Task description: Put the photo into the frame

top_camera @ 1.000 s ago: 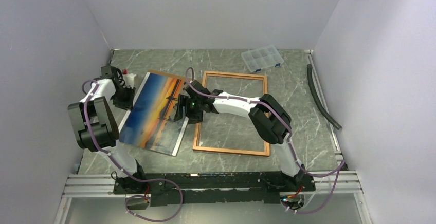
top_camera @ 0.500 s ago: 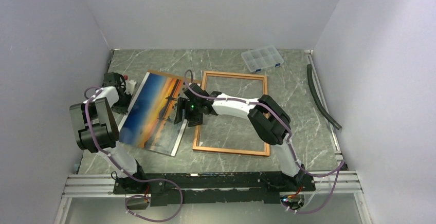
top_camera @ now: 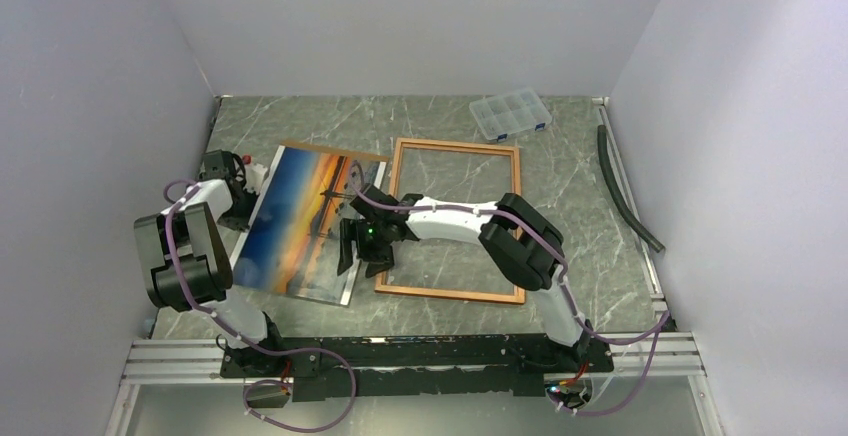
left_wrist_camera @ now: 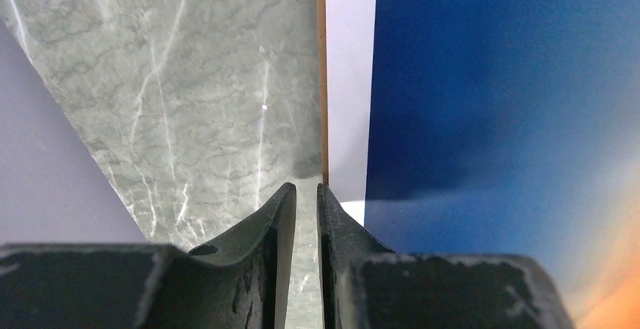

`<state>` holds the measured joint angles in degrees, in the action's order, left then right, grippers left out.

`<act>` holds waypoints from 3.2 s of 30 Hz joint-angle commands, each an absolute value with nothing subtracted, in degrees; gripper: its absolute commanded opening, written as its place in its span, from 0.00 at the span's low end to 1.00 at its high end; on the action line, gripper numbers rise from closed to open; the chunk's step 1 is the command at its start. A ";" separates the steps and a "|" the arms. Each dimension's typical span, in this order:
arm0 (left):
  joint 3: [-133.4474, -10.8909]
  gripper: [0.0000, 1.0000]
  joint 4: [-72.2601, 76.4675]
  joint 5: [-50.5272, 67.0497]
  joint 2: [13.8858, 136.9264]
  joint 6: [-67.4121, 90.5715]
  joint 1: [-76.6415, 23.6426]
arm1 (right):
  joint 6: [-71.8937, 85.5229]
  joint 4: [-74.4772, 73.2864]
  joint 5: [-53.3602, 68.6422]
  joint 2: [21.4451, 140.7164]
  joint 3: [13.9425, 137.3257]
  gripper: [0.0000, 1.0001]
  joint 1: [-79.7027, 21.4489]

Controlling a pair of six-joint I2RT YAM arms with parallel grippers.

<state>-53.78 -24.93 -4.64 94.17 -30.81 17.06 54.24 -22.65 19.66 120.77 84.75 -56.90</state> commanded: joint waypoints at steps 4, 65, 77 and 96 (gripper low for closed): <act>-52.10 0.20 -31.12 -2.91 90.88 -30.26 15.66 | 57.09 -19.37 25.12 118.37 81.36 0.73 -58.62; -50.89 0.11 -32.05 -1.86 88.21 -29.40 12.68 | 61.78 -11.59 22.92 113.22 72.13 0.61 -56.26; -51.24 0.10 -32.43 -1.54 87.65 -29.64 12.73 | 60.26 -27.81 13.61 118.19 81.79 0.65 -59.06; -51.04 0.08 -32.51 -0.82 87.98 -30.15 12.71 | 63.65 -12.45 16.59 116.06 80.21 0.62 -58.73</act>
<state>-50.68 -32.23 -2.33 89.82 -30.20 12.88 61.78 -19.22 16.78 120.64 83.07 -59.31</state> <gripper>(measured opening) 0.085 0.631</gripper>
